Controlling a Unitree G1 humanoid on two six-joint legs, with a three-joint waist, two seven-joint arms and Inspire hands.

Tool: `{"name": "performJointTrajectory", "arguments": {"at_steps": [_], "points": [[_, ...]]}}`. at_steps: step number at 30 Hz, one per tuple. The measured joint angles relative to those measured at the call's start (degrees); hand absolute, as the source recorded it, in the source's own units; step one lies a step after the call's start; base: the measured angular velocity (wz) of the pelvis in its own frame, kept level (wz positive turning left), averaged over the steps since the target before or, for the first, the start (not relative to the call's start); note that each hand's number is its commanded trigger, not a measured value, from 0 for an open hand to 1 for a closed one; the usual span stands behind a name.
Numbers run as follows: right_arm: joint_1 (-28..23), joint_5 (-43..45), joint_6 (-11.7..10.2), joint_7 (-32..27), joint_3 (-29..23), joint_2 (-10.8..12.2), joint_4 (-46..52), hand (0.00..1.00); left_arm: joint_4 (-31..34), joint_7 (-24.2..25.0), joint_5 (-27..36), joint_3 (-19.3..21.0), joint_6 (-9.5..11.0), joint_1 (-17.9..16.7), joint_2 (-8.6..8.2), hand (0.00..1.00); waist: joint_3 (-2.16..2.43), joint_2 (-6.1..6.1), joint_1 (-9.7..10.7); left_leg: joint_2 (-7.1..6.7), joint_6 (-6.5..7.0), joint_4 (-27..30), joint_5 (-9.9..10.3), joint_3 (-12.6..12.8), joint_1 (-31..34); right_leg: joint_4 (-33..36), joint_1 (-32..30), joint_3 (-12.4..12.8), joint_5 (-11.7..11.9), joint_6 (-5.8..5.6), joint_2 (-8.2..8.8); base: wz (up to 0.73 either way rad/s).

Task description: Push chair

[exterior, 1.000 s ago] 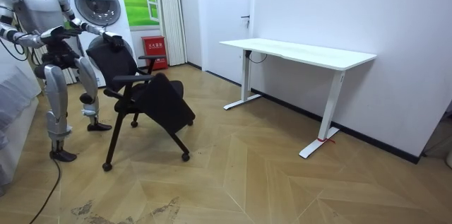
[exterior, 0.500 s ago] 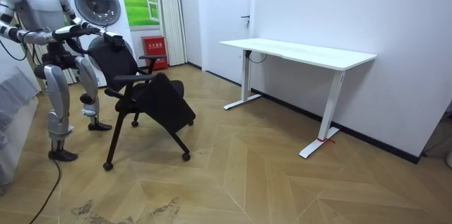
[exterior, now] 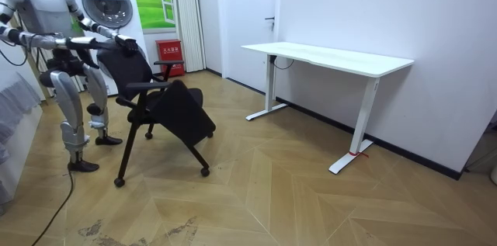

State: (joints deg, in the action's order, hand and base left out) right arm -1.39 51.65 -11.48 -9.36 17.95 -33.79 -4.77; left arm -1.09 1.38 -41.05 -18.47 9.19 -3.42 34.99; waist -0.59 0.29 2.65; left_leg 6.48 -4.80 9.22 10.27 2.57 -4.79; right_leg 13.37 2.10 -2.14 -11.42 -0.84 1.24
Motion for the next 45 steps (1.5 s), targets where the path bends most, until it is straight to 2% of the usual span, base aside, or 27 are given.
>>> {"name": "performJointTrajectory", "arguments": {"at_steps": [2,4,17,18,19,27,30,33,36,40,45], "points": [[0.04,0.14,-0.77,2.28,2.13,0.00,0.36,0.00,-0.05,0.05,0.01,-1.03,0.00,0.85,-0.03,1.00,-0.01,-0.01,0.03,-0.45,0.00,-0.14,0.00,0.54,0.00,-0.37,0.05,-0.33,0.24,-0.42,0.57,0.06],[0.21,-0.13,-0.98,3.44,2.11,-0.08,0.39,0.00,-0.06,0.23,0.04,-1.23,0.01,1.08,-0.02,1.00,-0.02,-0.18,0.03,-0.59,0.00,-0.19,0.00,0.53,-0.13,-0.80,0.44,-0.34,0.37,-0.62,0.69,0.04],[0.85,0.01,-0.95,6.93,2.07,-0.10,0.26,0.00,-0.61,0.96,0.10,-1.56,0.09,1.52,-0.16,1.00,-0.06,-0.42,0.16,-0.55,0.01,-0.40,0.00,0.49,-0.93,-1.67,1.74,-1.27,0.36,-0.63,0.77,0.01],[0.85,0.02,-0.94,6.98,2.08,-0.10,0.26,0.27,-0.60,0.99,0.10,-1.55,0.16,1.53,-0.16,1.00,-0.05,-0.44,0.09,-0.55,0.01,-0.40,0.00,0.49,-0.93,-1.69,1.74,-1.29,0.36,-0.63,0.77,0.00],[0.85,0.01,-0.91,7.02,2.09,-0.10,0.24,1.00,-0.59,1.00,0.10,-1.56,0.30,1.56,-0.16,1.00,-0.04,-0.47,0.02,-0.55,0.01,-0.41,0.00,0.49,-0.94,-1.71,1.75,-1.31,0.36,-0.63,0.77,0.00],[1.00,-0.15,0.62,8.32,2.32,-0.10,0.99,1.00,-0.50,1.45,0.06,-2.00,0.40,2.20,-0.16,1.00,-0.03,-0.50,-0.33,-0.55,0.01,-0.45,0.00,0.43,-0.72,-1.87,1.75,-1.72,0.36,-0.64,0.77,0.01],[0.95,-0.95,1.10,8.81,2.40,-0.10,1.03,1.00,-0.47,1.56,0.05,-2.52,0.64,2.68,-0.17,1.00,-0.01,-0.50,-1.11,-0.56,0.00,-0.45,0.00,0.43,-0.66,-2.13,1.85,-1.72,0.36,-0.63,0.76,0.00],[1.29,-3.39,2.49,8.37,2.24,0.11,1.00,1.00,0.52,1.78,-0.22,-3.12,0.92,2.63,-0.16,1.00,0.07,-0.39,-1.75,-0.56,0.00,-0.46,0.00,0.43,-0.54,-2.55,2.00,-2.00,0.36,-0.63,0.78,0.04],[0.25,-4.38,1.81,8.28,2.16,-0.85,1.13,1.00,0.80,1.58,-0.84,-3.17,1.84,2.26,-0.09,1.00,0.11,-0.36,-2.44,-0.40,0.00,-0.45,0.00,0.48,-0.83,-2.62,2.67,-2.86,0.36,-0.63,0.75,0.10],[0.04,-4.47,1.17,8.20,2.25,-1.06,1.12,1.00,0.79,1.17,-0.85,-3.18,1.85,1.90,-0.02,1.00,0.20,-0.22,-2.16,-0.36,0.00,-0.41,0.00,0.52,-1.11,-2.70,3.17,-2.96,0.36,-0.63,0.75,0.05],[0.05,-4.45,0.90,8.19,2.25,-0.98,1.11,1.00,0.65,-0.59,-1.05,-3.37,1.91,1.17,0.01,1.00,0.02,0.06,-1.47,-0.38,0.01,-0.54,0.00,0.60,-1.74,-2.77,3.80,-2.86,0.36,-0.63,0.76,0.02]]}}
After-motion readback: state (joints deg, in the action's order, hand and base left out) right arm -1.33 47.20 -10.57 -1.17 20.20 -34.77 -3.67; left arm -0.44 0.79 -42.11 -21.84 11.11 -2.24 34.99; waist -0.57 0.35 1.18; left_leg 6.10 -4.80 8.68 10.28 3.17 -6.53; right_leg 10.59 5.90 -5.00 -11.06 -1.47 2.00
